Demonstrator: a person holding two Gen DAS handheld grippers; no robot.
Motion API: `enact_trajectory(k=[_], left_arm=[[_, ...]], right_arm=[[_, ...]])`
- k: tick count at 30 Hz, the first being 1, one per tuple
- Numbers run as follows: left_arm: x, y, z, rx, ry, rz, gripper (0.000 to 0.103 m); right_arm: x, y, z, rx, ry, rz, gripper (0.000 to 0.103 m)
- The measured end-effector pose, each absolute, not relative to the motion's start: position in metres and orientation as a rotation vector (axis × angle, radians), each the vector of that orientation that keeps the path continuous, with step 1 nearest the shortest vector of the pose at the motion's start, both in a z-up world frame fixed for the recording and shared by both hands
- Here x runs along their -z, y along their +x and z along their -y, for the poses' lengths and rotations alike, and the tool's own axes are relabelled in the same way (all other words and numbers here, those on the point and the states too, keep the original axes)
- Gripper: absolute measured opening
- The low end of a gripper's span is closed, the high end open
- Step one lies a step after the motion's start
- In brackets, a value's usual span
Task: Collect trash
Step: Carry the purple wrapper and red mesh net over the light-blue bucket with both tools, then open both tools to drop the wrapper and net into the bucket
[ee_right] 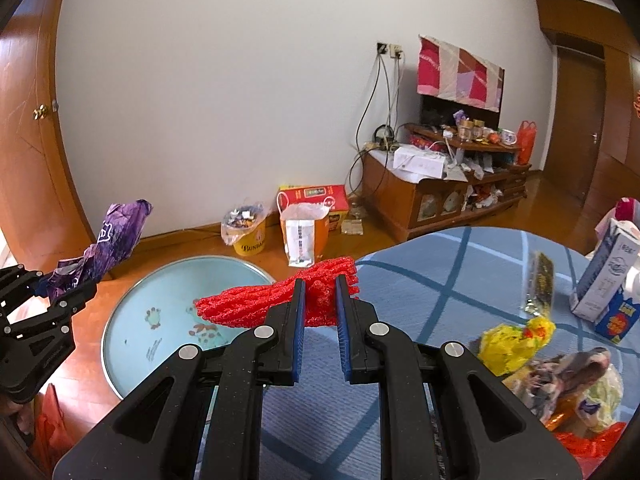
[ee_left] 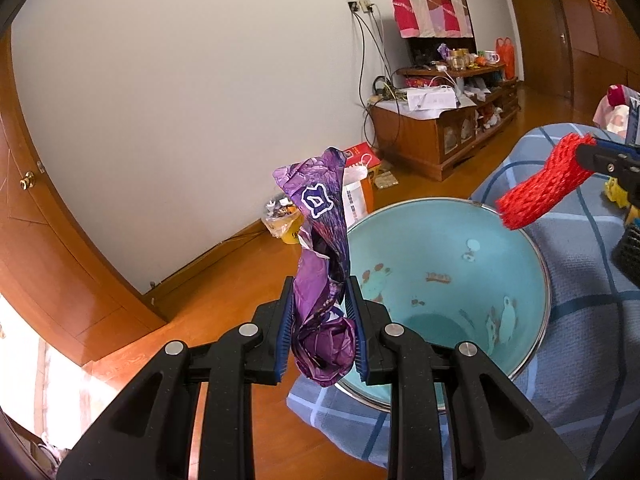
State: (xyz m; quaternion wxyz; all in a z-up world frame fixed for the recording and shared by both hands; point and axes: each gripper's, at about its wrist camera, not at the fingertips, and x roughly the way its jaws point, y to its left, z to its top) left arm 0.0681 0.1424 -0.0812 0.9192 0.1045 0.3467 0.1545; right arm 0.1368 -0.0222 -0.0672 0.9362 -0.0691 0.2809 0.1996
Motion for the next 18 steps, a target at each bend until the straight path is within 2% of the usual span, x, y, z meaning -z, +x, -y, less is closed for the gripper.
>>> enact_trajectory(k=[18], left_arm=[[0.084, 0.07, -0.144, -0.307, 0.21, -0.721, 0.027]], right_arm=[[0.075, 0.136, 0.008, -0.438, -0.163, -0.607, 0.016]])
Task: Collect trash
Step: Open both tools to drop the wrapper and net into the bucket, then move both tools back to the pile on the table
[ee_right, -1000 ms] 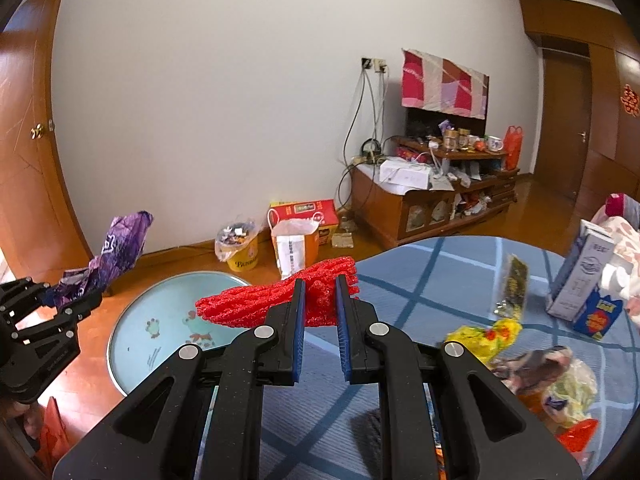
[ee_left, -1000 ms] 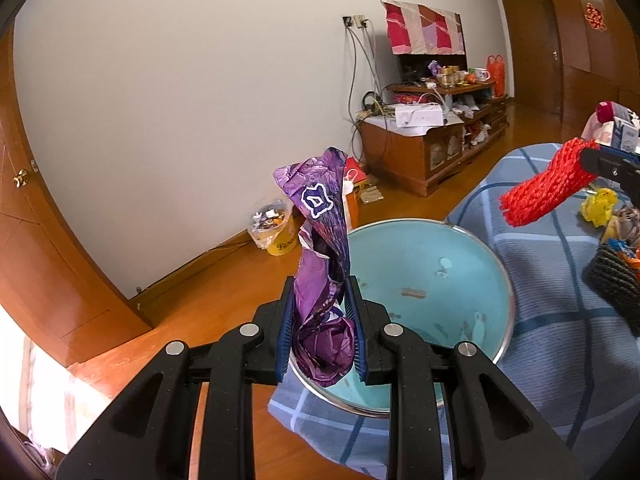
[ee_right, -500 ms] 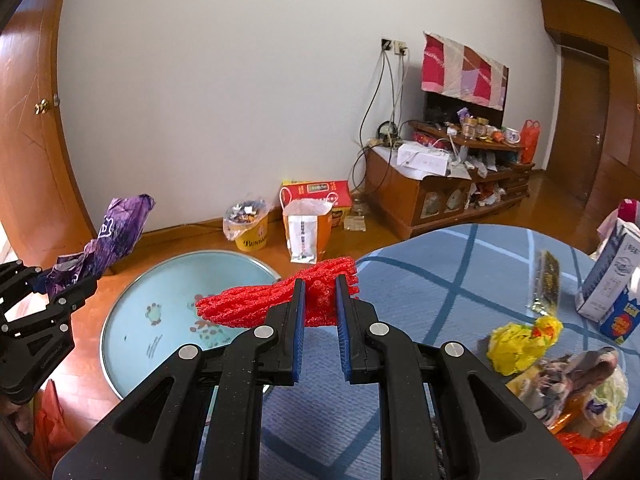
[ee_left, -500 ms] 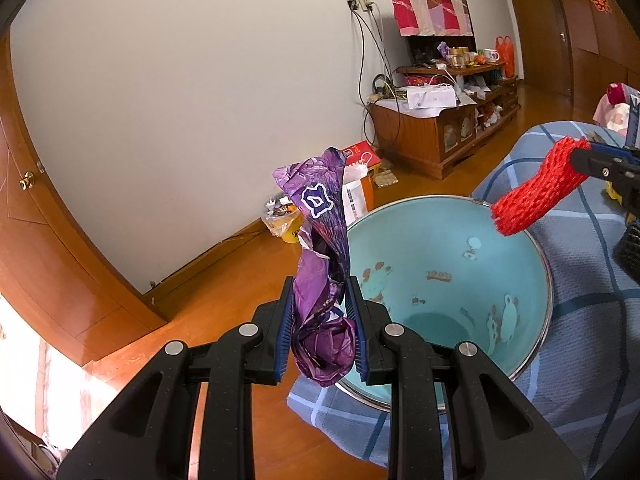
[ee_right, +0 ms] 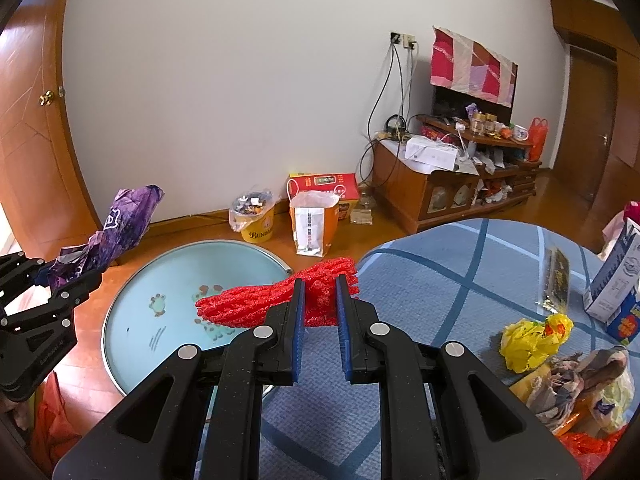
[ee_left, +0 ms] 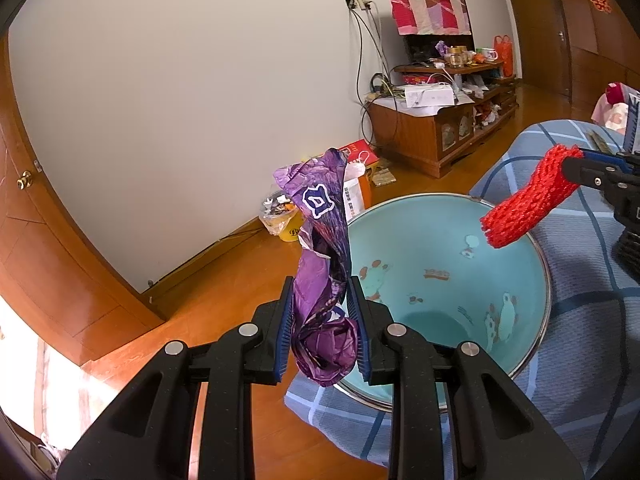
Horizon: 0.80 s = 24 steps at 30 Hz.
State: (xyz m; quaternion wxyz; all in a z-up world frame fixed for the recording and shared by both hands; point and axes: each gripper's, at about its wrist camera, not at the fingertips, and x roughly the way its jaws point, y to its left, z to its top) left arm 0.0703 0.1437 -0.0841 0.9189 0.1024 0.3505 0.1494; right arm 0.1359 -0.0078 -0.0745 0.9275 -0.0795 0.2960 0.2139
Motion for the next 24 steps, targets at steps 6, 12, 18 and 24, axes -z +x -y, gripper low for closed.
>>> enact_trajectory(k=[6, 12, 18, 24], left_arm=[[0.087, 0.07, -0.141, -0.272, 0.211, -0.734, 0.027], [0.092, 0.069, -0.13, -0.232, 0.227, -0.735, 0.054], [0.094, 0.069, -0.125, -0.219, 0.223, -0.737, 0.064], [0.091, 0.065, -0.118, -0.211, 0.202, -0.718, 0.071]], right_arm=[[0.078, 0.136, 0.002, -0.458, -0.173, -0.62, 0.016], [0.083, 0.137, -0.004, -0.487, -0.181, -0.636, 0.027], [0.086, 0.139, -0.004, -0.484, -0.172, -0.654, 0.047], [0.077, 0.125, 0.009, -0.458, -0.18, -0.642, 0.05]])
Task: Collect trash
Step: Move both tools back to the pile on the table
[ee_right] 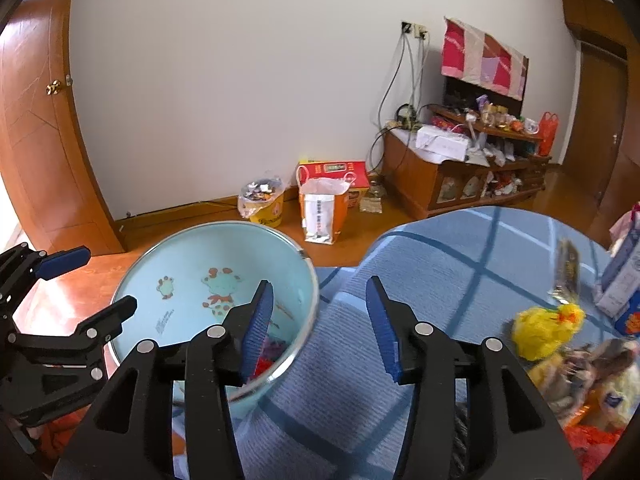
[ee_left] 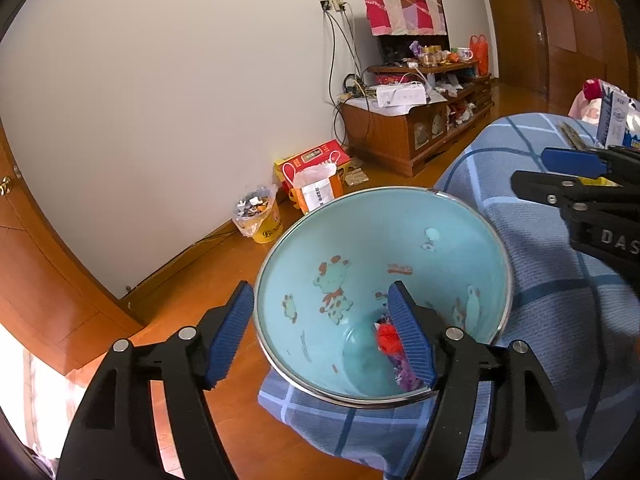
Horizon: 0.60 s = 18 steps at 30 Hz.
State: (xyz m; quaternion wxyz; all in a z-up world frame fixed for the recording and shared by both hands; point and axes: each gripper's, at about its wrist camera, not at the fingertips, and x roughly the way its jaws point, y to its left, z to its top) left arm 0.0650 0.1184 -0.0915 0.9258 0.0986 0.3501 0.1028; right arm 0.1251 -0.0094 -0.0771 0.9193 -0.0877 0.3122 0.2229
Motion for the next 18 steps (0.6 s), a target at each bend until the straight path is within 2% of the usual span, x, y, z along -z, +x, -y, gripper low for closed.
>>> enact_trajectory(k=[2, 12, 14, 18], left_arm=[[0.092, 0.062, -0.111, -0.194, 0.197, -0.712, 0.076], [0.097, 0.048, -0.046, -0.046, 0.219, -0.706, 0.079], [0.099, 0.048, -0.031, -0.021, 0.224, -0.709, 0.079], [0.099, 0.048, -0.009, 0.019, 0.233, -0.705, 0.079]], right_arm=[[0.071, 0.118, 0.019, -0.441, -0.179, -0.633, 0.051], [0.038, 0.051, 0.13, -0.231, -0.149, -0.53, 0.058], [0.036, 0.042, 0.149, -0.18, -0.157, -0.516, 0.063], [0.046, 0.037, 0.184, -0.116, -0.14, -0.561, 0.063]])
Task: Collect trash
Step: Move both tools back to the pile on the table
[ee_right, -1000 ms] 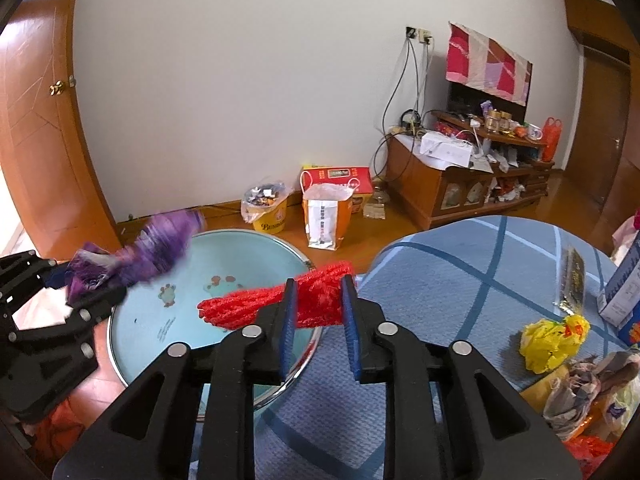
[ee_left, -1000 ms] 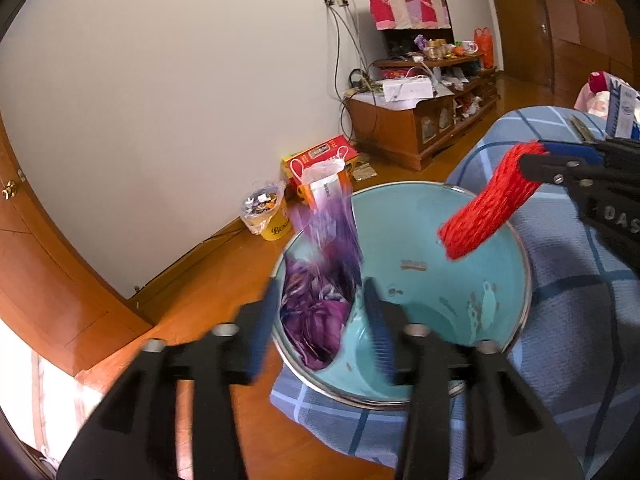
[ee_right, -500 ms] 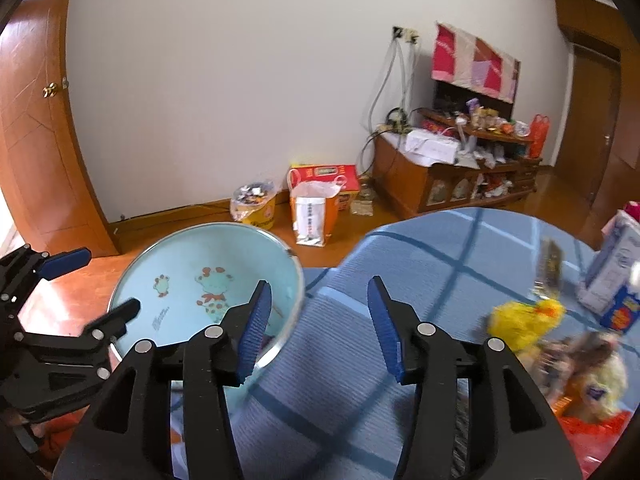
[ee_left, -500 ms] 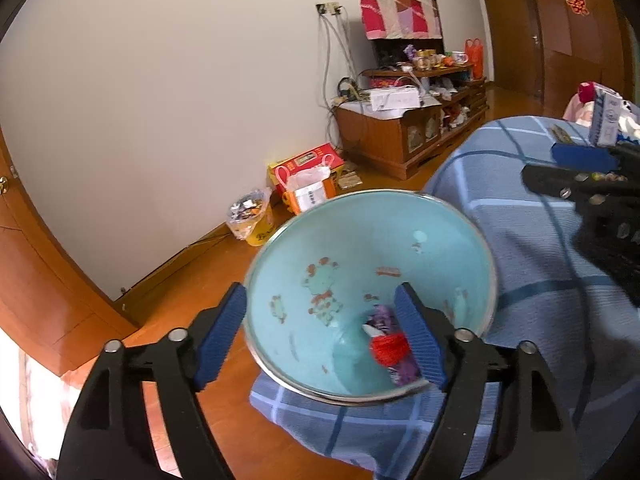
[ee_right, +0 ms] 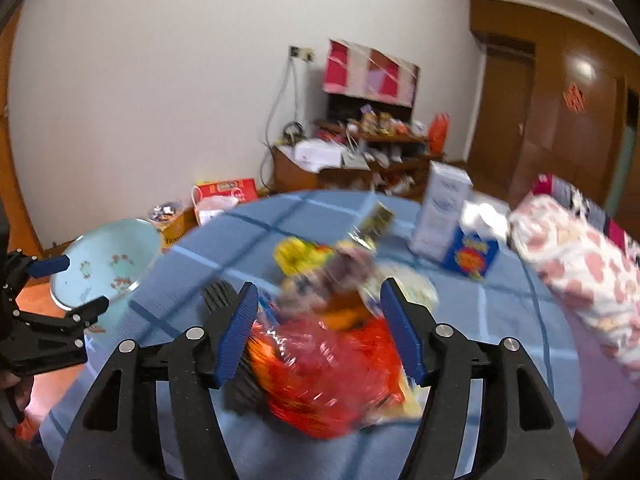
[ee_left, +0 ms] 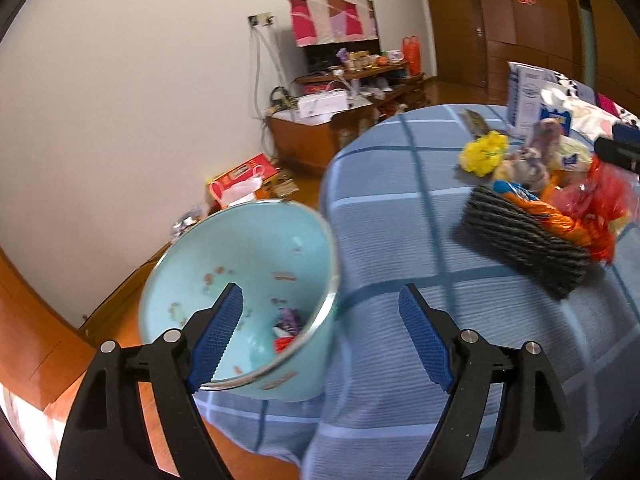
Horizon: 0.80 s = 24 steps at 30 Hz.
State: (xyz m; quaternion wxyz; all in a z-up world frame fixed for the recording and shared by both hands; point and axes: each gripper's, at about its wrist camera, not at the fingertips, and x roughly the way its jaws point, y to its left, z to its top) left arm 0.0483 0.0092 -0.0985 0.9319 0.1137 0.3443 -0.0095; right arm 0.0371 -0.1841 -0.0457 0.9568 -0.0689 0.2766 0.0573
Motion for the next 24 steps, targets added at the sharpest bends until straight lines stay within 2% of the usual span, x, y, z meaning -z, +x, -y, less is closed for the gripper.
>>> enact_trajectory(k=[8, 15, 24], left_arm=[[0.101, 0.053, 0.022, 0.064, 0.233, -0.702, 0.085], [0.112, 0.055, 0.037, 0.083, 0.233, -0.731, 0.085], [0.124, 0.05, 0.044, 0.063, 0.19, -0.752, 0.085]], right_arm=[[0.073, 0.018, 0.216, -0.068, -0.103, -0.622, 0.063], [0.068, -0.008, 0.244, -0.065, -0.016, -0.569, 0.063], [0.083, -0.004, 0.244, -0.093, -0.005, -0.622, 0.061]])
